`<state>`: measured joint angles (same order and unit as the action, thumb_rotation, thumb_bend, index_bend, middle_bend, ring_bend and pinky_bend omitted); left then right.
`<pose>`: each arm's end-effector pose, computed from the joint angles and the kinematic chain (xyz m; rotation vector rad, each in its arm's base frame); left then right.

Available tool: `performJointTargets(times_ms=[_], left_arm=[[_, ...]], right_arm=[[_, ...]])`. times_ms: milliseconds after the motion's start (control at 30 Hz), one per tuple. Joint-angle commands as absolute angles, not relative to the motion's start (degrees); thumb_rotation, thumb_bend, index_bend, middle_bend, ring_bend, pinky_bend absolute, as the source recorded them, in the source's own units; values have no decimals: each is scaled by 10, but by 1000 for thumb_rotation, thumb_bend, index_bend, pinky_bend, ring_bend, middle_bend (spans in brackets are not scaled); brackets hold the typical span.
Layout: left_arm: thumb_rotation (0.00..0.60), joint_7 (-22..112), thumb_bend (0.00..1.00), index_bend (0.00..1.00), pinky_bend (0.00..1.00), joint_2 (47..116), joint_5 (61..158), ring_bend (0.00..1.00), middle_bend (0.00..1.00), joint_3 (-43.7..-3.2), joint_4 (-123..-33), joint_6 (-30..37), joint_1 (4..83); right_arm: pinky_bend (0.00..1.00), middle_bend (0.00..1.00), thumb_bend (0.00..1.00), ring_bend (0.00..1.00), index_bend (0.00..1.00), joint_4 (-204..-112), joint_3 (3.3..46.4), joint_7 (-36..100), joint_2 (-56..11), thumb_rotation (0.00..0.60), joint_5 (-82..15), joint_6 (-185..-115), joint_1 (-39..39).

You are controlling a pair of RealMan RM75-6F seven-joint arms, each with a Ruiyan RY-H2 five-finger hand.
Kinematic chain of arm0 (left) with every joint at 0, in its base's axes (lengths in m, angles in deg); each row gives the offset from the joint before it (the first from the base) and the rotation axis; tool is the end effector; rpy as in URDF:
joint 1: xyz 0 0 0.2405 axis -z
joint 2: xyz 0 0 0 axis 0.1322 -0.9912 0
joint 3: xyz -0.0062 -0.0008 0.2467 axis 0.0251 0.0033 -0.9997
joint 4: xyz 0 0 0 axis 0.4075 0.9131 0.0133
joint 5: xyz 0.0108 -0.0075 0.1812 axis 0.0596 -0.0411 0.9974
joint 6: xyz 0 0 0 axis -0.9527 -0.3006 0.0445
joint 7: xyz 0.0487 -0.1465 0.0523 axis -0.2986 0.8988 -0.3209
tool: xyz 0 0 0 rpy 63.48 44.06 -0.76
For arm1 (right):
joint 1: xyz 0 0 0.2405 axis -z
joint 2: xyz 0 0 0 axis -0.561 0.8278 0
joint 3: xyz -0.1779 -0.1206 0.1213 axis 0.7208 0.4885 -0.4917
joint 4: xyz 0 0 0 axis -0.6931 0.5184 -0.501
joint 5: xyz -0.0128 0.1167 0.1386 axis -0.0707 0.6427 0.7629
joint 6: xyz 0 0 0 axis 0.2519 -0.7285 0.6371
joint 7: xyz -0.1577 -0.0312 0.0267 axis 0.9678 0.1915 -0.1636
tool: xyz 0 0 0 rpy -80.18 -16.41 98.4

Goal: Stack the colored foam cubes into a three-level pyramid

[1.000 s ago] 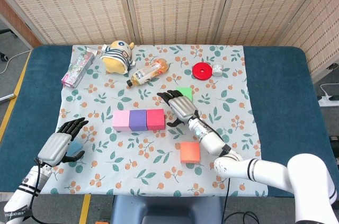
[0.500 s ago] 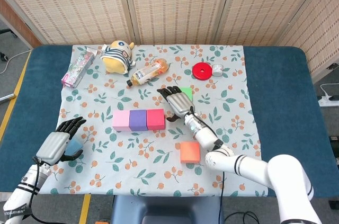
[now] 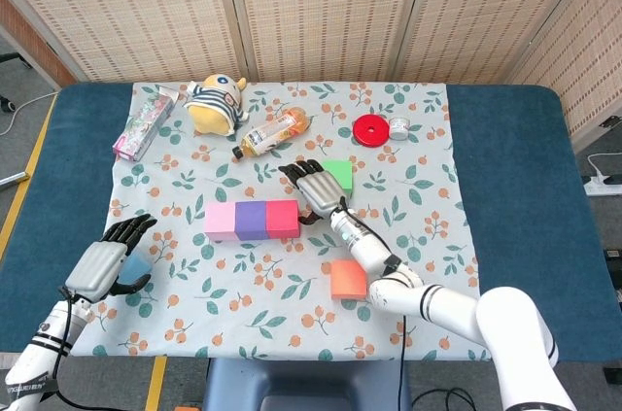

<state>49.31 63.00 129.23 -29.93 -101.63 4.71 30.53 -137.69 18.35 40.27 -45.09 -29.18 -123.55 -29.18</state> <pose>-0.2421 0.2667 0.1180 -1.6978 -1.1417 -0.9075 -0.0513 -0.4252 -0.0671 1.9617 -1.0339 0.9672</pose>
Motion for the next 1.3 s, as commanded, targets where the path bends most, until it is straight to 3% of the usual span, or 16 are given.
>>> performJointTargets(times_ms=[33, 367, 667, 1100, 1300], left_arm=[[600, 495, 322, 0, 82, 630, 1291, 0, 0, -299, -1013, 54, 309], [600, 504, 323, 9, 76, 625, 1271, 0, 0, -300, -1012, 110, 332], [600, 433, 336, 0, 74, 627, 1144, 0, 0, -288, -1029, 126, 328], [600, 351, 333, 0, 104, 661, 1020, 0, 0, -284, -1020, 118, 332], [600, 320, 332, 27, 176, 682, 983, 28, 37, -274, -998, 101, 338]], right_arm=[[0, 67, 90, 0, 0, -1397, 189, 410, -435, 600, -298, -1247, -282], [0, 67, 90, 0, 0, -1617, 205, 447, -260, 600, -330, -1367, -186], [0, 66, 90, 0, 0, -1763, 238, 441, -107, 600, -353, -1438, -89], [0, 66, 90, 0, 0, -1802, 272, 368, -31, 600, -426, -1504, -1], [0, 66, 90, 0, 0, -1799, 281, 344, -21, 600, -440, -1519, 27]])
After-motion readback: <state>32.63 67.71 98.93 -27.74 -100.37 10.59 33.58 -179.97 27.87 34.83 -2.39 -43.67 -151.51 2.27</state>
